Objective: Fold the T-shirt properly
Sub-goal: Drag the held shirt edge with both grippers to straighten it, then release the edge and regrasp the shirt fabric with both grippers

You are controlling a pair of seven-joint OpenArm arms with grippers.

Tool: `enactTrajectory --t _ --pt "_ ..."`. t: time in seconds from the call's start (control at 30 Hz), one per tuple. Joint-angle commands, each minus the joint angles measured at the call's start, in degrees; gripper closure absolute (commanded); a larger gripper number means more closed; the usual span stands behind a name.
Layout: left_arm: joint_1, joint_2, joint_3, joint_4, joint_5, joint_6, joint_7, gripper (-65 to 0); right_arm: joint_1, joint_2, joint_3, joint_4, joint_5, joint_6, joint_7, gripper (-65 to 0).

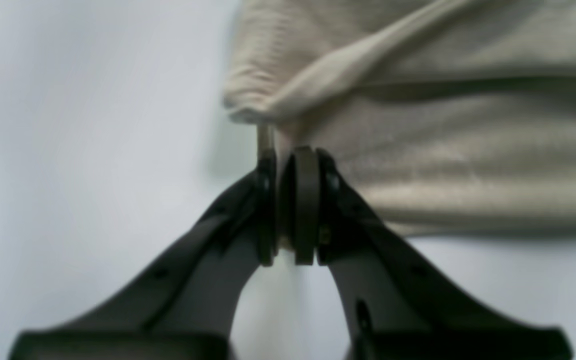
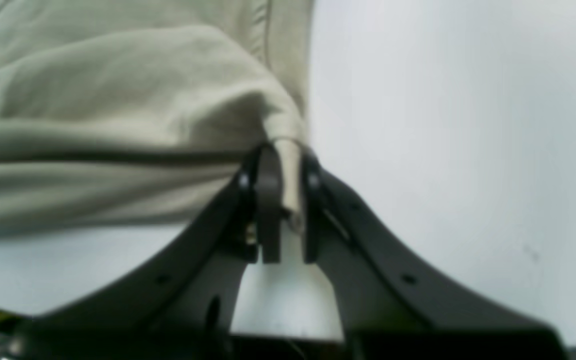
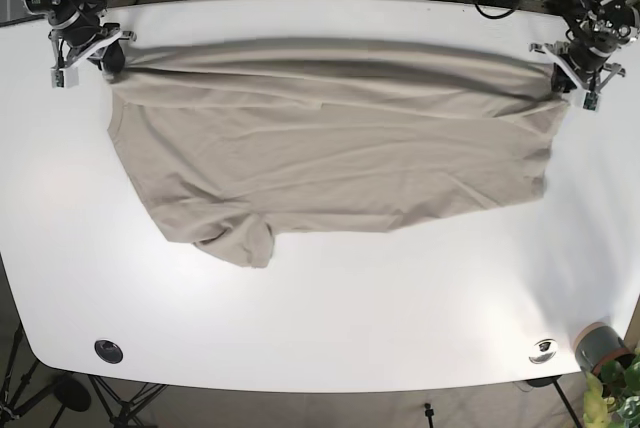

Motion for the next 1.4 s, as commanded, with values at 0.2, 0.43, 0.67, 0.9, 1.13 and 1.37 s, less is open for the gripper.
enactTrajectory --t 0.2,0.43,0.67,0.9,1.13,1.37 --pt "4.43 -0.88 -4.84 0.6 1.95 0.62 1.49 -4.0 -3.46 1.02 -2.16 1.1 0.75 -0.1 0.94 -4.9" --pt "5.31 1.4 -9.33 3.59 1.95 0.62 1.93 -8.6 -5.31 0.75 -3.48 5.15 0.57 -0.1 0.94 -14.3" --pt "1.97 2.99 -10.82 12.47 1.86 0.62 9.14 -30.0 -5.31 -1.44 -3.3 13.67 0.31 -0.1 1.29 -48.0" --pt "-0.75 3.16 -10.38 20.03 1.86 0.62 13.27 -27.9 -4.08 -1.36 -3.66 17.63 0.66 -0.1 1.29 -45.2" --pt "-2.95 3.25 -5.37 20.82 1.95 0.62 13.54 -27.8 -2.76 -0.21 -8.67 17.98 0.66 -0.1 1.03 -44.5" --pt "-3.04 6.59 -1.06 20.47 2.39 0.62 13.54 -25.7 -2.76 0.23 -20.53 17.8 0.31 -0.1 1.11 -44.5"
